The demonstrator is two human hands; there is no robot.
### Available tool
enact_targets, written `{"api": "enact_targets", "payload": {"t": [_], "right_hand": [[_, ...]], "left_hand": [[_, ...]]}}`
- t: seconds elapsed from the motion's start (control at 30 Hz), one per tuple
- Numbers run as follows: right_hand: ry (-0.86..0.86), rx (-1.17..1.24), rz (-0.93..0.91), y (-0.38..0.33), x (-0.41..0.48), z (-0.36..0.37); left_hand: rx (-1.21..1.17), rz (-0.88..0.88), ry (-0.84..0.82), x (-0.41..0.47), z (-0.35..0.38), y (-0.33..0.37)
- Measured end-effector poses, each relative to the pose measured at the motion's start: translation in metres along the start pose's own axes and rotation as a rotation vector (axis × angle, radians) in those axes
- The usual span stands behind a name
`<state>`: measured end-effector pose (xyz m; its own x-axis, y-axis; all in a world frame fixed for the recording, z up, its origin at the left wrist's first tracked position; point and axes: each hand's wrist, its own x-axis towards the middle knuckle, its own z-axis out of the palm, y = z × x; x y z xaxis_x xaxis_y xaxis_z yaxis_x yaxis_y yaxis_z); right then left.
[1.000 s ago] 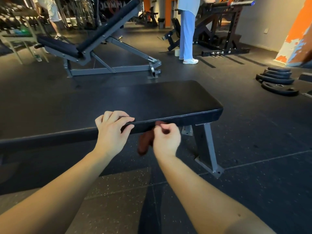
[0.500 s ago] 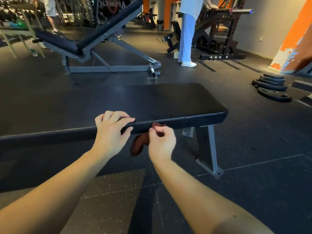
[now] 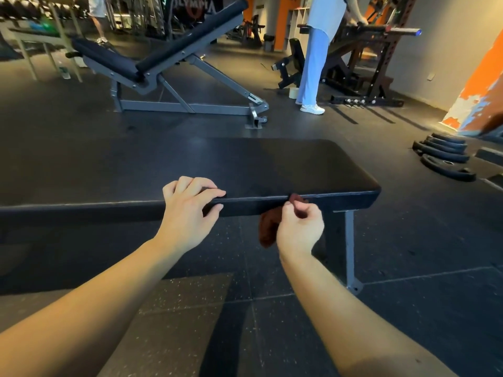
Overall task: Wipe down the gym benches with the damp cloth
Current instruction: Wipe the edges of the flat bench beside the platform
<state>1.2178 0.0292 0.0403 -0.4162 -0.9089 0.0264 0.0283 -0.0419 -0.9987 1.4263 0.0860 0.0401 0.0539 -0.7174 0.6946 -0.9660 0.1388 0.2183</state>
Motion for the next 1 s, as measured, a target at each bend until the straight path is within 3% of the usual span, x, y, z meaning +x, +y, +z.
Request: {"api": "enact_targets", "payload": {"t": [0.2,0.33,0.73,1.0], "right_hand": [[-0.25,-0.034,-0.011,0.018,-0.061,0.054],[-0.256,-0.011,0.05,0.018,-0.051,0.05],[0.07,-0.042,0.048,0.003,0.054,-0.032],[0.352,0.079,0.06,-0.01,0.095,-0.057]], "left_hand": [[0.017,-0.032,-0.001,-0.002,-0.009,-0.008],[0.033,-0.036,0.007,-0.005,-0.007,-0.008],[0.003,-0.053,0.031,0.0,0.019,0.028],[0.008,-0.071,0.045,0.002,0.022,0.028]]}}
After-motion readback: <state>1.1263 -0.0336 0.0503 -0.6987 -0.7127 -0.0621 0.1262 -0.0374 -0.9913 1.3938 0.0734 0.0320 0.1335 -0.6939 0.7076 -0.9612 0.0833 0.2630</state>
